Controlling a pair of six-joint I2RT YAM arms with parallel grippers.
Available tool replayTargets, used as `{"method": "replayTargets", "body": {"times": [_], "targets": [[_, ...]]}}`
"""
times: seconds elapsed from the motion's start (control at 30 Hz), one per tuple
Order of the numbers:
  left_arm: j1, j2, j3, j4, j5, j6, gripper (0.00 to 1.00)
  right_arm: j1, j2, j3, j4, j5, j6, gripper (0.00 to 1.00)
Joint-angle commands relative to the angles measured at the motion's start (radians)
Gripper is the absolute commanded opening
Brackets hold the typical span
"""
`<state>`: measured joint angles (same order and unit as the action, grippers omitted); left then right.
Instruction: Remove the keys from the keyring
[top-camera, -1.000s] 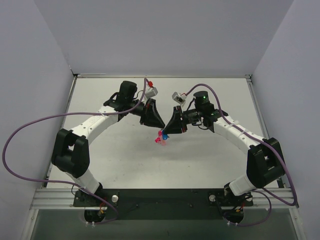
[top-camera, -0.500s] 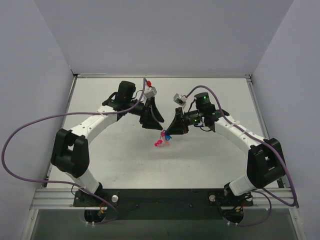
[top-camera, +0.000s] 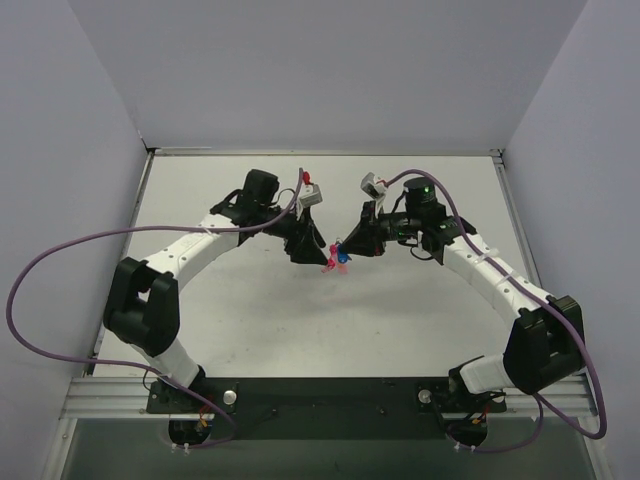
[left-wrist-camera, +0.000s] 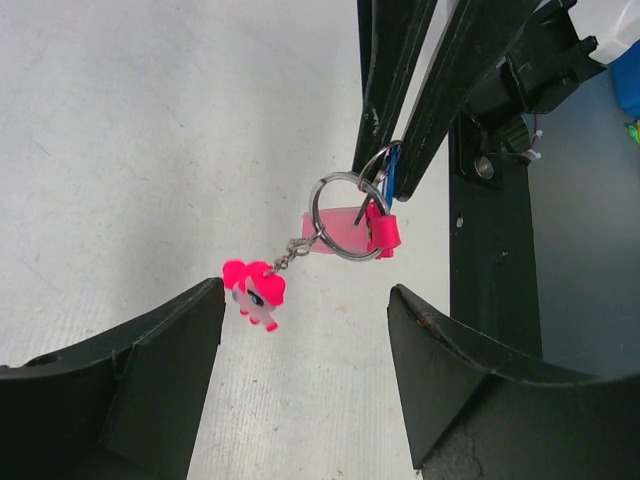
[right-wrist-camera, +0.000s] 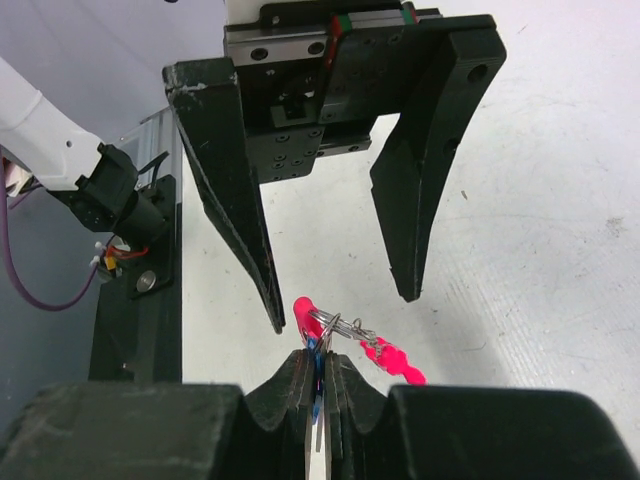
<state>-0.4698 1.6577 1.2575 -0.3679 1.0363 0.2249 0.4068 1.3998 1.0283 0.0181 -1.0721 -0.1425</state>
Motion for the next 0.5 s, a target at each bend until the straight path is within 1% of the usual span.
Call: {"method": "replayTargets", "body": {"times": [0.0, 0.3, 0.37, 0.47], "targets": [[-0.018, -0.03, 0.002, 0.049, 0.01, -0.016, 0.75, 0.001, -0.031, 0.035, 0.032, -0.005, 0.035, 0.0], [-0.052, -0.056, -0.026, 0.092, 0.007, -0.027, 0.73, 0.0, -0.025, 0.019, 0.109, -0.005, 0.124, 0.0], [-0.052, -0.061, -0.03, 0.113, 0.005, -0.051, 0.71, 0.0, -0.025, 0.007, 0.131, 0.029, 0.136, 0.0], [-0.053, -0.068, -0.041, 0.156, 0.016, -0.091, 0.68, -0.003, -0.025, 0.004, 0.134, 0.037, 0.141, 0.0]]}}
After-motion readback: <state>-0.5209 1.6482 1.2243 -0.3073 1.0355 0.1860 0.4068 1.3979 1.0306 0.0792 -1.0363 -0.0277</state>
